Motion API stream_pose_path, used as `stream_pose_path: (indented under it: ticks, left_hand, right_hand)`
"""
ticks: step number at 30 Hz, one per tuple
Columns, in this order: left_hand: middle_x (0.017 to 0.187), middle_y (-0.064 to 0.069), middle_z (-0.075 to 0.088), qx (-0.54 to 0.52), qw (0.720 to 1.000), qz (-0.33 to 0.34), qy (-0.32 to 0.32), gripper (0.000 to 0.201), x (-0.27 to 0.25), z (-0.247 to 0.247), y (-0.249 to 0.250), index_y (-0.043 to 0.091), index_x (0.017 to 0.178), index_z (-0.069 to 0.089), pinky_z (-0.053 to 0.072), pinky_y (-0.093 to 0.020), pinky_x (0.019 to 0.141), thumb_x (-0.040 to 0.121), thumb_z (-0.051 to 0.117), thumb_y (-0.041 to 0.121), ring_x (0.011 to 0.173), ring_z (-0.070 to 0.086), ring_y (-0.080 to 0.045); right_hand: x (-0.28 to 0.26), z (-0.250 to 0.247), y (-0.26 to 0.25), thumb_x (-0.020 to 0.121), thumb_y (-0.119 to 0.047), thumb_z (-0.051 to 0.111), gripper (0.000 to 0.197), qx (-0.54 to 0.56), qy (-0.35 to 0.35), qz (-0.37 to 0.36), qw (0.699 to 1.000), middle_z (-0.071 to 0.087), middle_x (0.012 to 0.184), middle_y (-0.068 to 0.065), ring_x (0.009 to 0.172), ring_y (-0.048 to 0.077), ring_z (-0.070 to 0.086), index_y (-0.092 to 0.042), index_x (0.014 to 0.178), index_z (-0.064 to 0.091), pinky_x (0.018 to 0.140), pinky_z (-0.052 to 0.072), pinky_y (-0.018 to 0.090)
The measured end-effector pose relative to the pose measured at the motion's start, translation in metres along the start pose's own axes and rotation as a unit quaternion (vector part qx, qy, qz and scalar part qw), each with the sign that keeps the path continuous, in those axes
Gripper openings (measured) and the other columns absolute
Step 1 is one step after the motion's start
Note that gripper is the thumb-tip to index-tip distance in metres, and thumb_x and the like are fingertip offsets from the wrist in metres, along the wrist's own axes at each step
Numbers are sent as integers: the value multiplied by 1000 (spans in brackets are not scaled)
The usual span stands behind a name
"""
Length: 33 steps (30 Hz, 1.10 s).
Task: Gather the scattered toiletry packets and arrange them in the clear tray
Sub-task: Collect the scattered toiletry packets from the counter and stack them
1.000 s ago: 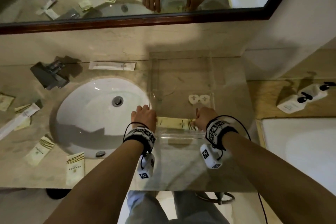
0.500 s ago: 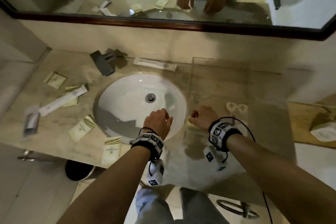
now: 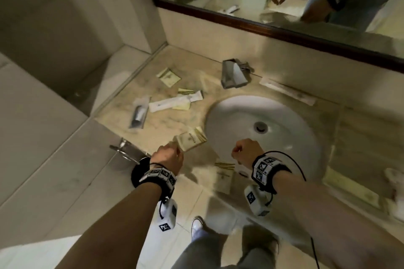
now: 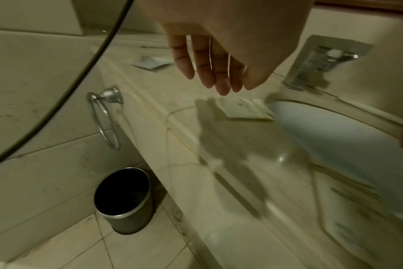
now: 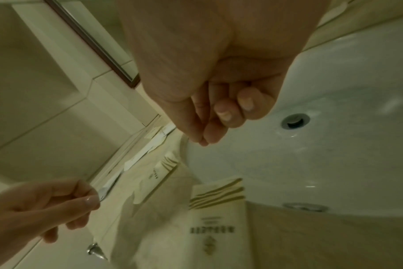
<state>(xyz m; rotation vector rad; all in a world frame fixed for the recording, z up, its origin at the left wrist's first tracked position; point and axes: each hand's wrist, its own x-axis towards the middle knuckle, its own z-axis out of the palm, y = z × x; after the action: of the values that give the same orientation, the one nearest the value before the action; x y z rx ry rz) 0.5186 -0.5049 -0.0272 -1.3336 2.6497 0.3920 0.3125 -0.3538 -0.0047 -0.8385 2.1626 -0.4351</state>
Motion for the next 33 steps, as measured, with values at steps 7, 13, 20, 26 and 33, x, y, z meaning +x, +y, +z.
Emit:
stream_pose_path:
  ticks: [7,13,20,26,33]
  left_hand:
    - [99,-10,67,-30,999,-29,-22,29,42,-40,-70,15,105,54,53,-38,79,90,46,39,91,63,-30]
    - [114,-15,64,-34,998,-28,-44,34,96,-63,-79,10,114,56,49,-34,79,92,48,35,103,62,-32]
    - [132,-7,44,-6,999,-30,-45,41,166,-70,-82,17,134,46,44,-43,99,93,45,14,120,49,-33]
    - [136,-4,42,80,994,-13,-77,50,220,-68,-89,26,137,46,38,-38,102,88,59,29,122,44,-26]
    - [129,-5,45,60,992,-31,-110,45,240,-54,-86,22,121,52,39,-41,99,82,63,40,118,44,-28]
  right_hand:
    - [36,24,-69,83,-18,62,13,-5,30,12,999,74,77,8,76,22,69,-12,74,69,75,57,32]
    - [76,18,-97,84,-20,59,17,-4,34,24,999,74,80,9,79,26,69,-9,84,71,77,59,38]
    - [158,-8,-109,85,-29,63,10,32,13,57,998,70,92,7,82,26,66,-21,89,58,79,58,40]
    - [223,-20,-121,87,-30,60,36,56,10,60,997,63,118,12,104,33,61,-14,119,54,86,51,37]
    - [265,-15,-127,87,-39,62,30,17,-13,13,1000,62,94,0,88,22,60,-18,107,57,74,42,27]
